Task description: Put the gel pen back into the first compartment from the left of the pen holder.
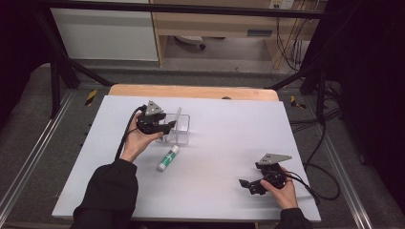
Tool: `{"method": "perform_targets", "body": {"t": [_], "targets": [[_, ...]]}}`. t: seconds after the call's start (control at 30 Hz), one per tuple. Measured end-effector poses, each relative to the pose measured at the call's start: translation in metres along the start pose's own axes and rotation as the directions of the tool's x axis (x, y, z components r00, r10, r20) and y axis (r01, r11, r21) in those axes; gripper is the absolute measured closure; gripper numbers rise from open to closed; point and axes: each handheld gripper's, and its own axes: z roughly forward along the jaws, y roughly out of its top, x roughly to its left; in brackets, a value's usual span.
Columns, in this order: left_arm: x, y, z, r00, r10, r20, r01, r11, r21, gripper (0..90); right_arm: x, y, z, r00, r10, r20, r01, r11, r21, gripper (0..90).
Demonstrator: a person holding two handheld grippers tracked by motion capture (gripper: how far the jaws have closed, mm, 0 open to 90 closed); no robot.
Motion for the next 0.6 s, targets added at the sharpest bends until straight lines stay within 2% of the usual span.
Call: {"method": "perform_targets", "body": {"t": [0.23, 0.47, 0.6], "targets": [[-0.001, -0.002, -0.023, 0.9998, 0.005, 0.021, -0.006, 0.9991, 0.041, 32.8, 0.000, 0.000, 0.000, 1.0000, -0.001, -0.001, 0.001, 1.000, 0.002, 1.5], [-0.003, -0.014, -0.033, 0.9995, 0.015, 0.027, -0.017, 0.9961, 0.086, 22.5, 0.000, 0.000, 0.000, 1.0000, -0.003, 0.001, 0.003, 1.000, 0.003, 1.4], [-0.006, -0.023, -0.038, 0.9992, 0.024, 0.032, -0.028, 0.9940, 0.106, 19.5, 0.000, 0.000, 0.000, 1.0000, -0.001, 0.000, 0.001, 1.000, -0.001, 1.4]]}}
